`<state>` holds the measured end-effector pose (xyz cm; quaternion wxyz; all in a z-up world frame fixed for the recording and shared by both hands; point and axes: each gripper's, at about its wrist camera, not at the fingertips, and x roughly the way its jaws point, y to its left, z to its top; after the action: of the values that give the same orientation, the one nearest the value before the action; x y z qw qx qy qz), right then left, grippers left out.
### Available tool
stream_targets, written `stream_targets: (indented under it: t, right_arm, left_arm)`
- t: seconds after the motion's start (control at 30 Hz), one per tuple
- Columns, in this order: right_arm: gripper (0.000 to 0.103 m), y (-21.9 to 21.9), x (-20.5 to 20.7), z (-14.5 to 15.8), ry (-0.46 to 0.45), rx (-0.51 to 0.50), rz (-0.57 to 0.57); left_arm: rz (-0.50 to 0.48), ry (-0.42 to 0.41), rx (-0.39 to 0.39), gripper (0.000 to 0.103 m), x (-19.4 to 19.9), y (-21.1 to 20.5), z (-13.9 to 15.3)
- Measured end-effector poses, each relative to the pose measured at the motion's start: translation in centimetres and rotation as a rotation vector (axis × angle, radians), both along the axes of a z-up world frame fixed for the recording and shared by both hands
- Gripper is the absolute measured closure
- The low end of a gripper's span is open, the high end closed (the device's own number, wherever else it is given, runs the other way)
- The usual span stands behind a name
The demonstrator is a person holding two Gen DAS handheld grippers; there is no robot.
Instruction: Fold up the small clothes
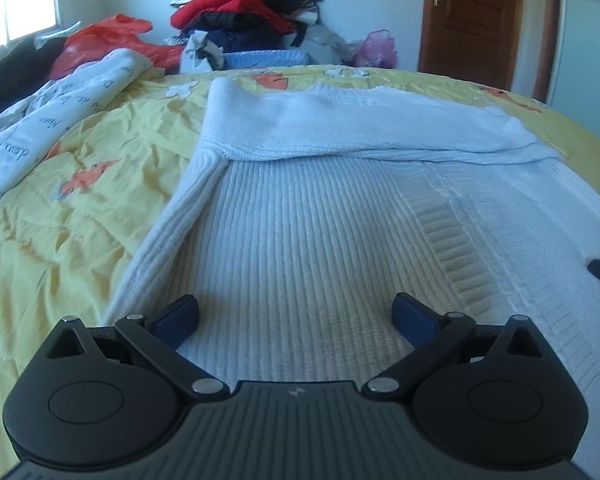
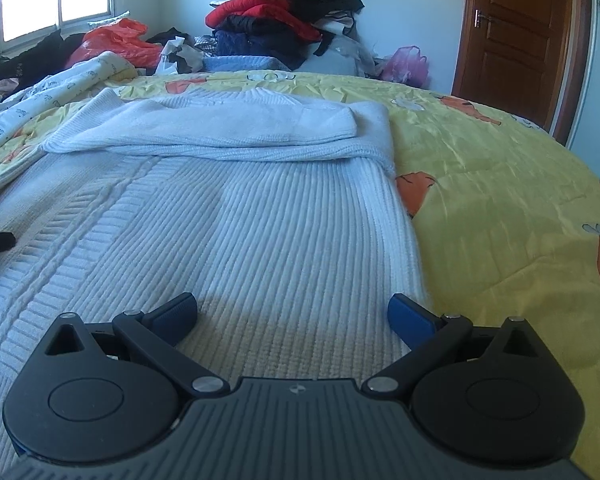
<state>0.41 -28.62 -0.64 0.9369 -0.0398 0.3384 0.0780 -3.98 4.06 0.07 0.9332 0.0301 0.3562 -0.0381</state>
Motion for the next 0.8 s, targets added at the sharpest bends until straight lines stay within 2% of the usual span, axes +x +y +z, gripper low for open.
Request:
stream_targets:
  t: [0.07,0.23,0.5,0.8]
  right_arm:
    - [0.001,0.1,-0.4,0.0,0.000,0.001,-0.010]
    - [0.001,0.1,-1.9,0.0,-0.004,0.000,-0.016]
    - [0.001,0.3,-3.3,-0.2,-0.019,0.001,-0.030]
    - [0.000,0.3,-3.4,-0.4,-0.026,0.008,-0.027]
  left_arm:
    - [0.004,-0.014,0.022,0.000,-0.4,-0.5,-0.1]
    - [0.013,-0.012,-0.008,0.000,-1.4,-0.1,-0.2]
    - [-0.002,-0.054,0.001,0.000,-4.1,-0.1,-0.7]
    - [0.000,-0.065,-0.017,0.000,-4.2,0.2,-0.9]
